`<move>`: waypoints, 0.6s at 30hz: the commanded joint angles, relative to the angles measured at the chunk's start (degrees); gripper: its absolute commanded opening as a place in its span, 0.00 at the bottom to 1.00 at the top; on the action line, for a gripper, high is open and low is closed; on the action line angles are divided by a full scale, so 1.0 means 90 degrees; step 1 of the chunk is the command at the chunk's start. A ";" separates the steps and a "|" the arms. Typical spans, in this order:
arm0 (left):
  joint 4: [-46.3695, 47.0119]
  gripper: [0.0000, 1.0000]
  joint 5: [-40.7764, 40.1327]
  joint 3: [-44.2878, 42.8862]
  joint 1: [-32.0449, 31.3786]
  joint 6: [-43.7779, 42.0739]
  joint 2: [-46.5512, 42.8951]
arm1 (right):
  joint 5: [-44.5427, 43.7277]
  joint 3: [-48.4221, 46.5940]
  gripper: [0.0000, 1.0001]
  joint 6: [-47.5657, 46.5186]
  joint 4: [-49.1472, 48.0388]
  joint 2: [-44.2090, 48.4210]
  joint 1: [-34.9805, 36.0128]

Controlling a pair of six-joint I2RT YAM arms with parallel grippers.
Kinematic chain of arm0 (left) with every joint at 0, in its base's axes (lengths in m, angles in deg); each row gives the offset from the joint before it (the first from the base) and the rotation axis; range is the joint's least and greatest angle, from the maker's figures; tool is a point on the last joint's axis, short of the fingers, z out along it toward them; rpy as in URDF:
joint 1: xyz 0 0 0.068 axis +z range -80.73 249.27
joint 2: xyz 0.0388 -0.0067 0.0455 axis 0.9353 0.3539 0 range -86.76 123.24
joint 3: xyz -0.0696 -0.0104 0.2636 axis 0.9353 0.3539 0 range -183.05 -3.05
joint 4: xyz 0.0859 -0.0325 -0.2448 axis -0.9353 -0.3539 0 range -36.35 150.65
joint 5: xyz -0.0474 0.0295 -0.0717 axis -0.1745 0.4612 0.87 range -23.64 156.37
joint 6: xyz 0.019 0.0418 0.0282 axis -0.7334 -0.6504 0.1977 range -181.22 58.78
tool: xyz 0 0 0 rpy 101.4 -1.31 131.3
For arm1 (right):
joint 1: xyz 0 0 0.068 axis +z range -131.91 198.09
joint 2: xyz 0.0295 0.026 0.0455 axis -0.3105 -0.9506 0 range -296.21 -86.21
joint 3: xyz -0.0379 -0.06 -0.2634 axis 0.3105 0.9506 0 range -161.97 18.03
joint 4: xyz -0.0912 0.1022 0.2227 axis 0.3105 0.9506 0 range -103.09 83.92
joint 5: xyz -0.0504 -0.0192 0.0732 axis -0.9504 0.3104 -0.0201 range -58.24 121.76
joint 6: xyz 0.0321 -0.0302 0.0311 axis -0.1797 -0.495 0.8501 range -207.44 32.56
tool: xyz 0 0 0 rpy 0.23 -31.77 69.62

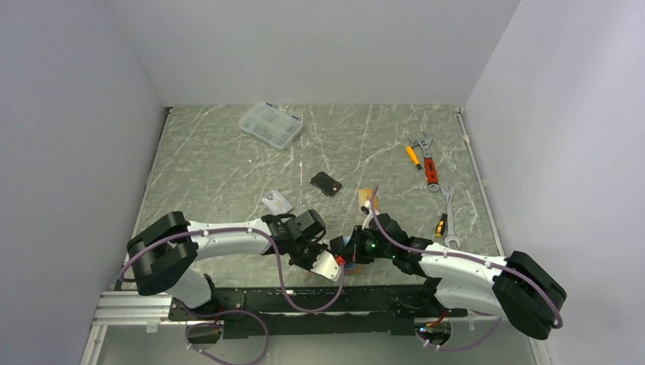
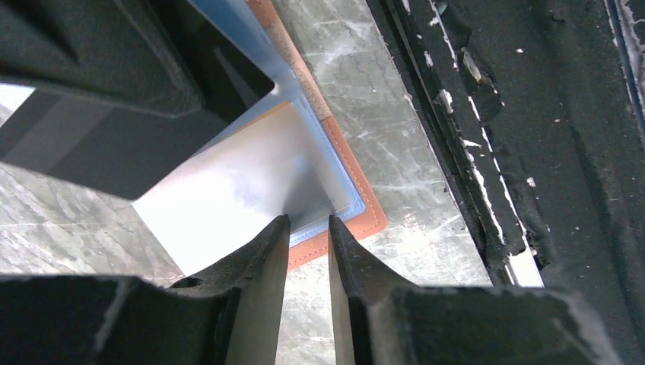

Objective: Put the credit cards into the card holder
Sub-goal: Insert the credit card into the card holder.

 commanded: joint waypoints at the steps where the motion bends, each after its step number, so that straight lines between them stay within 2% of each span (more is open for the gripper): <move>1: 0.0101 0.31 -0.0367 0.0068 -0.0155 -0.0058 0.0194 | -0.0558 0.0113 0.00 0.0168 0.0275 0.0286 0.0017; 6: -0.0031 0.28 -0.0420 0.0036 -0.0272 0.0025 0.0206 | -0.0693 0.0155 0.02 0.0186 0.0681 0.0396 0.0095; 8: -0.0071 0.28 -0.0432 0.0018 -0.0285 0.0025 0.0209 | -0.0655 0.0219 0.17 0.0171 0.0712 0.0479 0.0095; 12: -0.0186 0.26 -0.0415 -0.0050 -0.0294 0.0043 0.0228 | -0.0677 0.0101 0.38 0.0056 0.0973 0.0614 0.0079; 15: -0.0241 0.26 -0.0396 -0.0081 -0.0303 0.0048 0.0222 | -0.0689 -0.0045 0.40 -0.0041 0.1152 0.0610 -0.0006; 18: -0.0261 0.25 -0.0397 -0.0077 -0.0312 0.0070 0.0207 | -0.0685 -0.0100 0.37 -0.0098 0.1262 0.0745 -0.0122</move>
